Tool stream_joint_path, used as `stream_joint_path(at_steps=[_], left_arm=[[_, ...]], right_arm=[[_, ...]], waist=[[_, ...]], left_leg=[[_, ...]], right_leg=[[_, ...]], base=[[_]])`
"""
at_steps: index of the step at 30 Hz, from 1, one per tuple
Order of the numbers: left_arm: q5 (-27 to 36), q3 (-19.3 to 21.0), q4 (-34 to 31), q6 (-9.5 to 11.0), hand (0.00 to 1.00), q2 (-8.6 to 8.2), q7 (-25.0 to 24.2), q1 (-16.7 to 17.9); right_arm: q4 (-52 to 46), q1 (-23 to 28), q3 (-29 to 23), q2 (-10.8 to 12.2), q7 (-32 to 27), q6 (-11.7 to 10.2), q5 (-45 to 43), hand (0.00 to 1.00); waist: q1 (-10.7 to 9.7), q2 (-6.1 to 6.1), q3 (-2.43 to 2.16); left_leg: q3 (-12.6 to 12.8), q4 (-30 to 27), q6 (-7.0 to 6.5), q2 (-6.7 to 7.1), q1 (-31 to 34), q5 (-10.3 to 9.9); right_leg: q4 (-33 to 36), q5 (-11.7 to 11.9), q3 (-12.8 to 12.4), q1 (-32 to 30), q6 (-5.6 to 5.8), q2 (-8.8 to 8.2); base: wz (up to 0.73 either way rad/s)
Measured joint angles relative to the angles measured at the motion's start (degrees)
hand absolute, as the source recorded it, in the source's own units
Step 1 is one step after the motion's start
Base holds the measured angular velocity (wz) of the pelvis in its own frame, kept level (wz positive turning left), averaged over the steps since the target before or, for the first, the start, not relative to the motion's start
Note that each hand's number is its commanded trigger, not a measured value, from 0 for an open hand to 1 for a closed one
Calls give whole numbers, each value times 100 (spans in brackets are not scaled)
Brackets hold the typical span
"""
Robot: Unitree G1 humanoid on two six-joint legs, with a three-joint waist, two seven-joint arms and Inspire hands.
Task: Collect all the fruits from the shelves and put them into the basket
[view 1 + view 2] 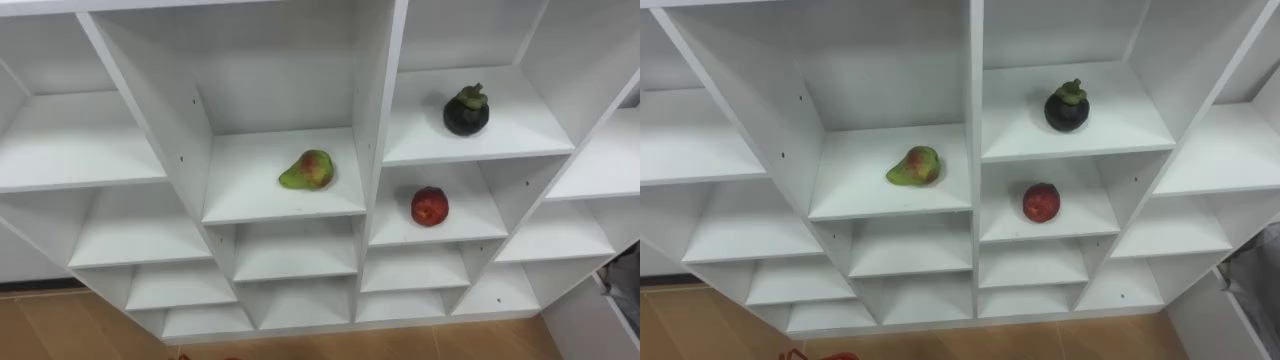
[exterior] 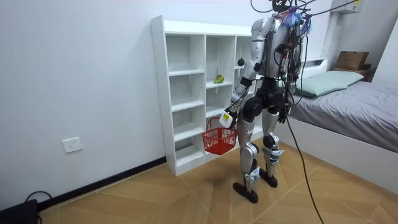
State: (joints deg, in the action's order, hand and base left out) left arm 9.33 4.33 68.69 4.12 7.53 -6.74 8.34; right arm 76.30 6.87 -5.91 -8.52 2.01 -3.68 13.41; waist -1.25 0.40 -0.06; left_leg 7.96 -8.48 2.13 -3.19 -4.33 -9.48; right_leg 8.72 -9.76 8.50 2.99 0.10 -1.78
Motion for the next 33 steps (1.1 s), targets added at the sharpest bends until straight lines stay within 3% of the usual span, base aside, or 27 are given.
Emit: stream_joint_path(at_steps=[20, 26, 33], left_arm=[[4, 8, -2, -1, 100, 2, -13, -3], [-31, -1, -12, 5, 100, 12, -38, -33], [-9, -122, -69, 133, 100, 13, 41, -36]], right_arm=[[3, 29, -45, 26, -245, 4, -116, 0], [-206, 167, -53, 35, -708, 0, -375, 0], [-1107, 409, -102, 32, -1331, -181, -554, 0]], waist=[[-1, -50, -5], [-3, -46, 2], [-23, -37, 28]], left_leg=[[13, 10, 0, -2, -30, 0], [130, 14, 0, -6, -37, 0], [243, 13, 0, -6, -16, 0]], right_leg=[[7, 1, -65, 5, -1, 2], [14, 4, -104, -24, 4, 4], [122, 2, -238, -164, 8, 5]], base=[[0], [-6], [-10]])
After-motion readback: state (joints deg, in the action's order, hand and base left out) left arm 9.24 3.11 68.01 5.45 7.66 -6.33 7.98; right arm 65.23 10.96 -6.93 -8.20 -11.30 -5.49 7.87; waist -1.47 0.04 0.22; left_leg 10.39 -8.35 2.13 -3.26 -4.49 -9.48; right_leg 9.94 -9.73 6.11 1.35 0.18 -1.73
